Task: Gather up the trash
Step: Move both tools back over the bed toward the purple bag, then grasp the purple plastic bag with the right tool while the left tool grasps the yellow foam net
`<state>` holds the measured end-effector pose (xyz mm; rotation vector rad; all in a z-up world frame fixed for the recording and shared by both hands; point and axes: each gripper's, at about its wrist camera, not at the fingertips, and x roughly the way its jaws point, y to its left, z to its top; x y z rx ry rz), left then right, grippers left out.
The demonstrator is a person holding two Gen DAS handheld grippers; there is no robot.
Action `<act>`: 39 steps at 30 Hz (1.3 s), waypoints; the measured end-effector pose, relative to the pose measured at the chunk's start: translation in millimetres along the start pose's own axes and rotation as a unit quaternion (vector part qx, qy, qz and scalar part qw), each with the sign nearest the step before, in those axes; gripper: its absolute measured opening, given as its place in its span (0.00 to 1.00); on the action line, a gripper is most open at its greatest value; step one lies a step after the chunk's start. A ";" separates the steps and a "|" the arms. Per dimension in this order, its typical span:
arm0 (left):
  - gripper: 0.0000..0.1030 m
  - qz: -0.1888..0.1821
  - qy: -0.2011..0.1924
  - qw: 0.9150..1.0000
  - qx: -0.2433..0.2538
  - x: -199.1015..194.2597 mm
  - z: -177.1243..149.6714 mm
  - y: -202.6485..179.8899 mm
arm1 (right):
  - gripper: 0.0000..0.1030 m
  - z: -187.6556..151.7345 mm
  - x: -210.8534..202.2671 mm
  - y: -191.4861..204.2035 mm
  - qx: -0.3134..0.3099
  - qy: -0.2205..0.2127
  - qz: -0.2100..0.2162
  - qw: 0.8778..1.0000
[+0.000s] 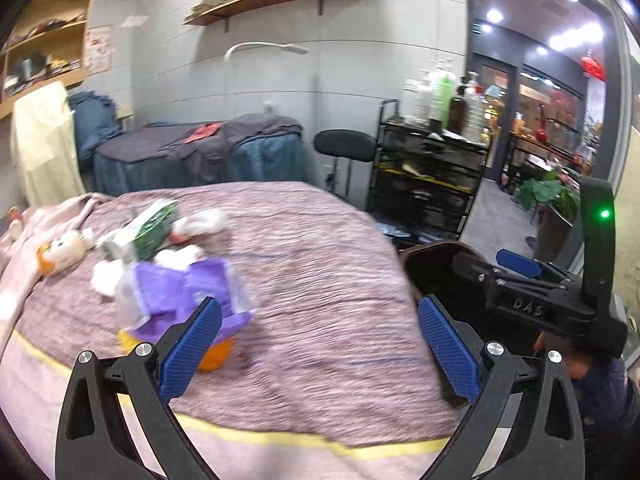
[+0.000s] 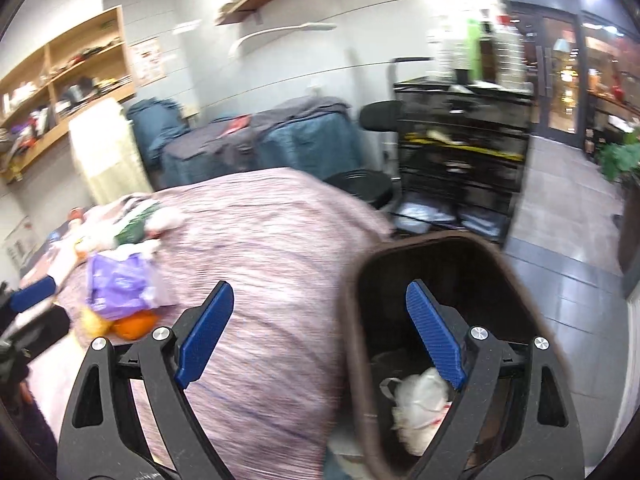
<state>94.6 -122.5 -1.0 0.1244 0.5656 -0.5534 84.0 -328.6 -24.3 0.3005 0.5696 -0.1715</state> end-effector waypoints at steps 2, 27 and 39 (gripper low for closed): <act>0.94 0.017 0.001 1.000 -0.014 -7.0 -7.2 21.4 | 0.85 2.4 6.0 16.6 -0.007 0.007 0.024 1.000; 0.93 0.054 0.072 0.989 -0.116 -7.8 -56.1 160.7 | 0.67 8.1 135.5 167.0 -0.096 0.188 0.167 0.963; 0.93 0.031 0.123 0.990 -0.053 31.7 -47.4 149.6 | 0.08 14.1 164.3 171.8 -0.072 0.204 0.209 0.954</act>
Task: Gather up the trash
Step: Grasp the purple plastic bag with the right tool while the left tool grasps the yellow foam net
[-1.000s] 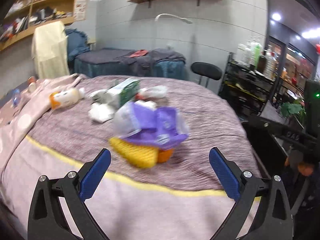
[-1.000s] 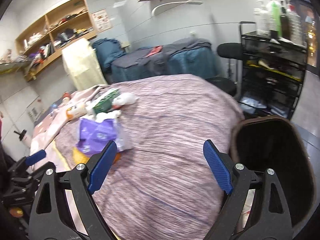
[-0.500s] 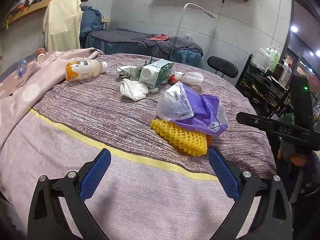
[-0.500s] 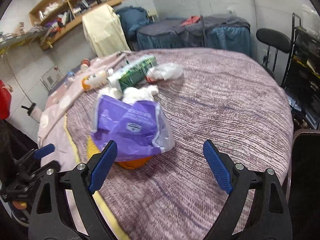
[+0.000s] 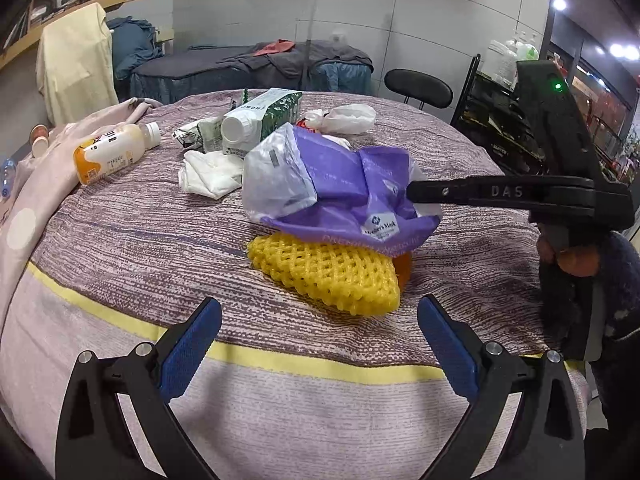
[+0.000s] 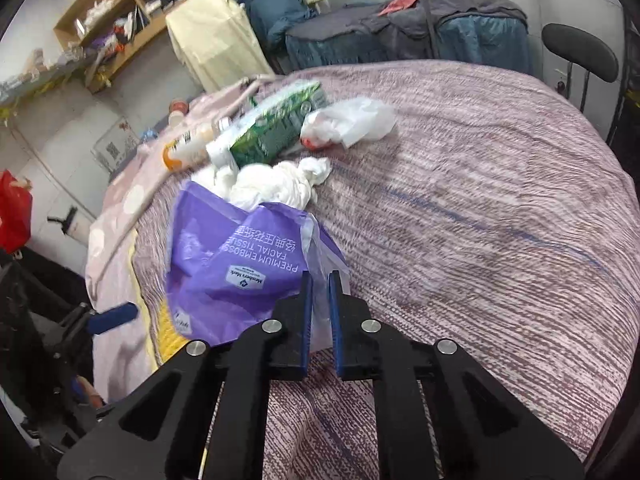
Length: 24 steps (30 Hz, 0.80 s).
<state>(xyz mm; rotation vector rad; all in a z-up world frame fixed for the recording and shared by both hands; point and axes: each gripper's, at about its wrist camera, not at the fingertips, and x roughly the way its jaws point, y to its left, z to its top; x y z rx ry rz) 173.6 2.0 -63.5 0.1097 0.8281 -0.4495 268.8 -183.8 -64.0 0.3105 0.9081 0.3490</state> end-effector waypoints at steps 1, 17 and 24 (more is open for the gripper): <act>0.93 -0.001 0.003 1.000 0.003 1.6 1.0 -0.7 | 0.07 0.9 -7.0 -3.3 0.008 -0.012 0.002 1.000; 0.25 -0.027 0.061 0.997 0.023 38.4 14.5 -2.8 | 0.07 -14.2 -121.5 -38.4 0.062 -0.130 -0.009 0.989; 0.23 -0.026 0.022 0.999 -0.007 16.8 12.2 -0.7 | 0.07 -33.4 -137.3 -62.2 0.090 -0.145 -0.025 0.985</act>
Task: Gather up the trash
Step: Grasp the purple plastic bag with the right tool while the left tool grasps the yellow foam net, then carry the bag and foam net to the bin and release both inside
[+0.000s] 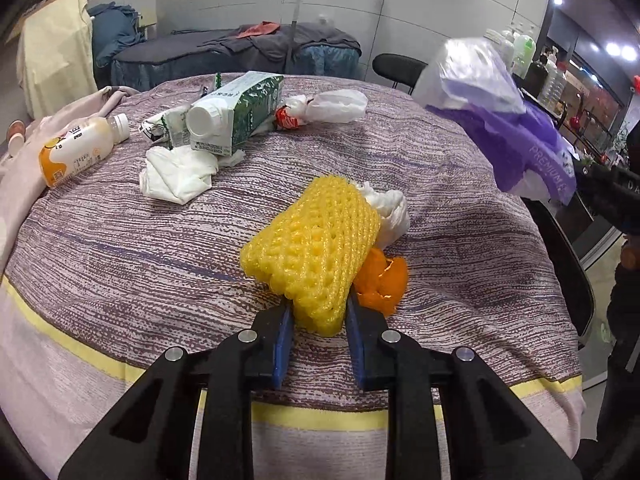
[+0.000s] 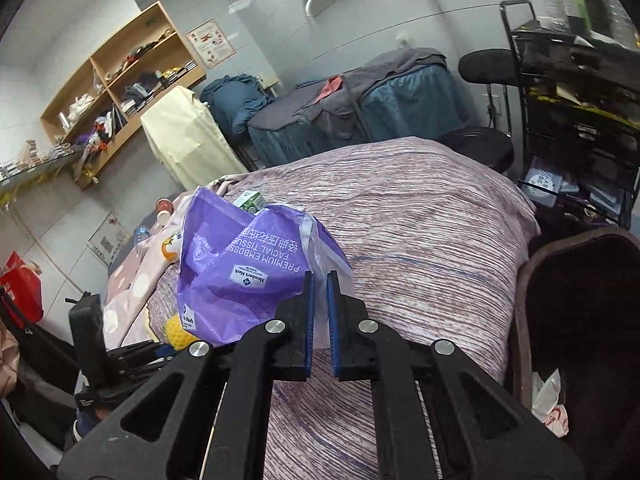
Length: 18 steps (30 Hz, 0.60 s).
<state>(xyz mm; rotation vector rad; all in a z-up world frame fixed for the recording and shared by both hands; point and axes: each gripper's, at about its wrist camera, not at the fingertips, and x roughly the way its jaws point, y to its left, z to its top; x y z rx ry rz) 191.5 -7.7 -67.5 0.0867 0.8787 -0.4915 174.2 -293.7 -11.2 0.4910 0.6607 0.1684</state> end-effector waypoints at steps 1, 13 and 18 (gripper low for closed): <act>0.23 0.006 -0.008 1.000 -0.002 -4.3 -0.3 -0.5 | 0.07 -1.5 -2.2 -3.8 0.002 -0.002 -0.003 1.000; 0.23 -0.014 -0.086 0.996 0.000 -47.3 3.5 -50.3 | 0.07 -23.1 -56.7 -52.1 0.042 -0.042 -0.039 0.997; 0.23 -0.045 -0.097 0.994 0.025 -48.6 10.0 -88.8 | 0.07 -29.0 -82.1 -76.0 0.058 -0.059 -0.063 0.995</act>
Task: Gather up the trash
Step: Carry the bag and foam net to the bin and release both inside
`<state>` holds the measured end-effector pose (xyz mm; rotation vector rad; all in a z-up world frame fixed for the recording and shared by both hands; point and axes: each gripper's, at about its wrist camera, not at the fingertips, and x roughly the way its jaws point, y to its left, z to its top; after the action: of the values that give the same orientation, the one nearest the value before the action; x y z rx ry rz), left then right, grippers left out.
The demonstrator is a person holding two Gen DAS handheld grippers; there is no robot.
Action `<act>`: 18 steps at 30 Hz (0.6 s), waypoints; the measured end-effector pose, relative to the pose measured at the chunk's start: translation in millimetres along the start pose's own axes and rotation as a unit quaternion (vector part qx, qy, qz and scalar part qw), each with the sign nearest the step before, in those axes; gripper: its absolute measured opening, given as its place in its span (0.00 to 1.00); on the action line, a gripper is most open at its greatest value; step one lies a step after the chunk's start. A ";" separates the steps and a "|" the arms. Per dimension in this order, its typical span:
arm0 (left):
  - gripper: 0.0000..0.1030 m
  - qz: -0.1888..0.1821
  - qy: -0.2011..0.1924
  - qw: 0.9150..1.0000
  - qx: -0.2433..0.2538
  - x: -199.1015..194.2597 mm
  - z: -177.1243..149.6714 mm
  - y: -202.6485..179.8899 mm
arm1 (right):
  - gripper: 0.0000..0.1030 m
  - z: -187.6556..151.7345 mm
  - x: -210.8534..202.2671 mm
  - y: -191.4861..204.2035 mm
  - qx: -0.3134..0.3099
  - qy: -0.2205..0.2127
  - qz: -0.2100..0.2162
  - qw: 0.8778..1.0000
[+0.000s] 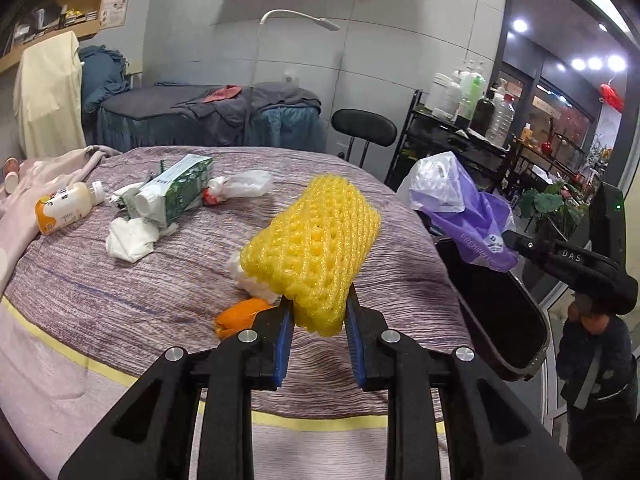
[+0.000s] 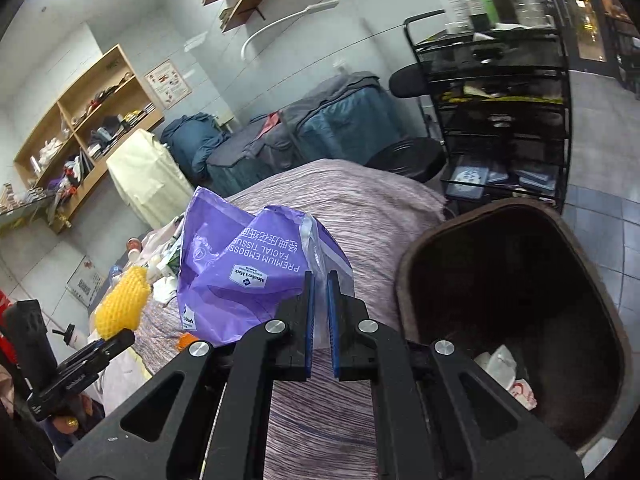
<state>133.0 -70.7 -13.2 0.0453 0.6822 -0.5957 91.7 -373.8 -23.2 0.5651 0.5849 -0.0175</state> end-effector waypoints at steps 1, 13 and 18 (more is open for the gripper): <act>0.23 -0.005 0.000 1.000 0.005 2.3 0.8 -6.7 | 0.07 -0.2 -4.9 -6.0 0.004 -0.004 -0.005 1.000; 0.23 -0.086 0.017 0.994 0.066 36.7 3.9 -99.2 | 0.07 -12.9 -50.8 -82.8 0.064 -0.030 -0.090 0.993; 0.23 -0.110 0.025 0.990 0.089 49.6 4.2 -131.1 | 0.07 -21.0 -58.6 -120.2 0.091 -0.030 -0.134 0.986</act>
<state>96.3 -205.8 -20.2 0.1528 0.6864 -0.8694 11.0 -473.3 -66.8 0.6577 0.6000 -0.3444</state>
